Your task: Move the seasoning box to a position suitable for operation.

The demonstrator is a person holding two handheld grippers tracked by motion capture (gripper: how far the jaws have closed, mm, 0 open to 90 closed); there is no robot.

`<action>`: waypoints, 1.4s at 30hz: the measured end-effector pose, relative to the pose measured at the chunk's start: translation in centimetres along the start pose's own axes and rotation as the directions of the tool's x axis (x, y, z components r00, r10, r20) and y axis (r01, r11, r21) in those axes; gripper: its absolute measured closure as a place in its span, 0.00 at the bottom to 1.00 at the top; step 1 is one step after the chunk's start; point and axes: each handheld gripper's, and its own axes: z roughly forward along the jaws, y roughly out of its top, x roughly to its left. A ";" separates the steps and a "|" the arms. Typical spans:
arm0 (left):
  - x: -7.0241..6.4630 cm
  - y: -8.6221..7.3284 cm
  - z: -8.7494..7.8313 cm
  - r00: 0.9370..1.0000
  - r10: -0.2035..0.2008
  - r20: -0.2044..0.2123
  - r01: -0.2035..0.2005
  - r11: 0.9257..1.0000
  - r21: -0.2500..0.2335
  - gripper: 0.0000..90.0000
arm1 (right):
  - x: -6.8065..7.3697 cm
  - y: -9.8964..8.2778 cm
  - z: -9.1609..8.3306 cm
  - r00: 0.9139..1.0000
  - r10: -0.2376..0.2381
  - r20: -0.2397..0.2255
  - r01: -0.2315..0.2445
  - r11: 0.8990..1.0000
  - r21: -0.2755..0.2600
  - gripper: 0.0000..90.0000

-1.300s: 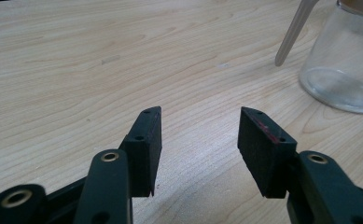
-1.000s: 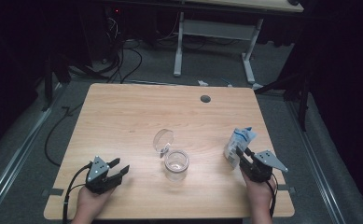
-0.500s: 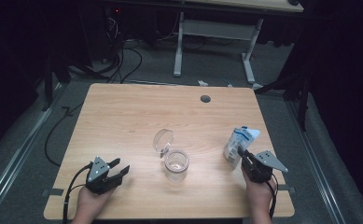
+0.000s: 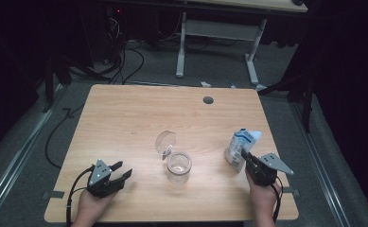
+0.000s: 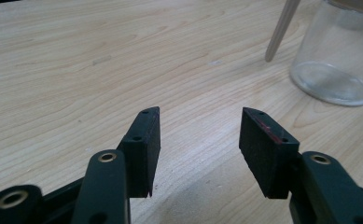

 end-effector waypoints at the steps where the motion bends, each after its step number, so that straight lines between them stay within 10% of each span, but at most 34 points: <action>1: 0.0 0.0 0.0 1.000 0.000 0.000 0.000 1.000 0.000 0.54 | 0.0 0.0 0.0 1.000 0.000 0.000 0.000 1.000 0.000 0.99; 18: 0.7 -0.1 -0.5 0.996 -0.045 0.073 0.049 0.998 -0.050 0.53 | 0.9 1.2 -0.1 1.000 0.010 0.006 -0.011 0.998 0.069 1.00; 27: 1.7 -0.1 -0.6 0.984 -0.135 0.115 0.144 0.986 -0.078 0.52 | 2.5 2.1 -0.3 0.996 -0.046 -0.075 0.052 0.995 0.086 1.00; 42: 1.6 -0.2 -0.6 0.985 -0.122 0.121 0.132 0.988 -0.080 0.52 | 4.9 4.7 -1.0 0.976 -0.089 -0.200 0.123 0.978 0.166 1.00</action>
